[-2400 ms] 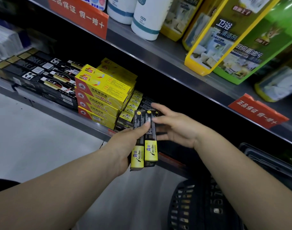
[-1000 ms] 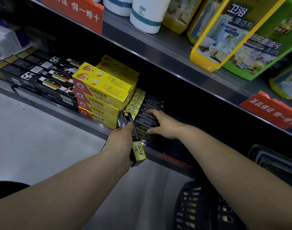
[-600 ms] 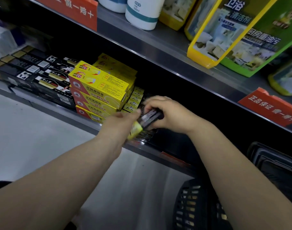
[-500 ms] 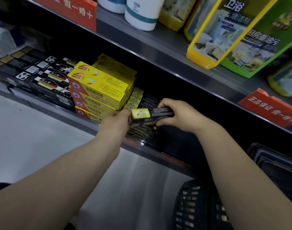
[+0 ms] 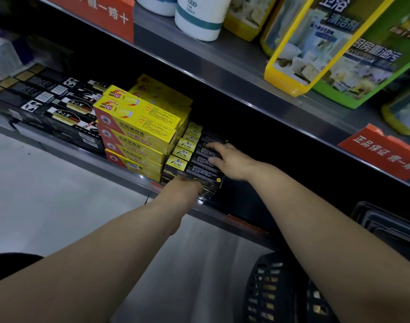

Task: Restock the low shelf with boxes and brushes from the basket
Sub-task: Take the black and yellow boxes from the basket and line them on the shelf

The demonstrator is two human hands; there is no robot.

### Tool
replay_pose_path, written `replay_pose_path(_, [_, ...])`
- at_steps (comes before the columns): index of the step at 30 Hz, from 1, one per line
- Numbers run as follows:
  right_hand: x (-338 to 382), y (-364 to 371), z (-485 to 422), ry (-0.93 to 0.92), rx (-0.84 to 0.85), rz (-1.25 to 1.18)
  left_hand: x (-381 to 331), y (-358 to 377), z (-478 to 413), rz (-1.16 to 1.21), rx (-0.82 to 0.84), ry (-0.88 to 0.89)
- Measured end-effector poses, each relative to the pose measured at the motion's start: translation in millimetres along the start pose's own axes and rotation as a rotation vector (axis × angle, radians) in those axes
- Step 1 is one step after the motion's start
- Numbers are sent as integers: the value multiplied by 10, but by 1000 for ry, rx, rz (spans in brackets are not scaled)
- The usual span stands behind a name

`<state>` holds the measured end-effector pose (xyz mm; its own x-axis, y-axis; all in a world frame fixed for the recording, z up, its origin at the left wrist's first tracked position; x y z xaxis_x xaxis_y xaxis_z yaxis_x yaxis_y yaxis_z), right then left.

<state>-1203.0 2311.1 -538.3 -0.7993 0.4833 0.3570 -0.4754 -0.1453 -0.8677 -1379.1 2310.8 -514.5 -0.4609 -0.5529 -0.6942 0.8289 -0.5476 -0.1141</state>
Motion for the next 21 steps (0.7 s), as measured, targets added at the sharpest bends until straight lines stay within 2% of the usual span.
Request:
replay_pose_path(5, [-106,-15,101,24,37,-86,-22,86,31,13,-6,51])
replay_pose_path(9, [-63,-63,146,73,19,-143,-86,145,155,-20,14,171])
replay_pose_path(14, [-33,-425,482,141,-24,-103,-116,269,370,-260,92,487])
replay_pose_path(17, [-55,-697,964,132,-138,-290,-130,417,558,-408,134,699])
replay_pose_path(21, [-261,-1020,1861,87,-253,-399,-152,682,883,-562,181,942])
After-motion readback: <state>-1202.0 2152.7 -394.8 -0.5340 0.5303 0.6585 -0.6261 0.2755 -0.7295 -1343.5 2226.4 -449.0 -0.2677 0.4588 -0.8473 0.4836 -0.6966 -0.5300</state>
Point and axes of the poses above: each hand's wrist, its own z-axis away from the middle knuckle, its own y-axis out of the palm, x = y × z, the point moved 2 cm from there along -z, towards the middle knuckle, and after that the axes turned 7 degrees about -x, right-handed, at the moved point
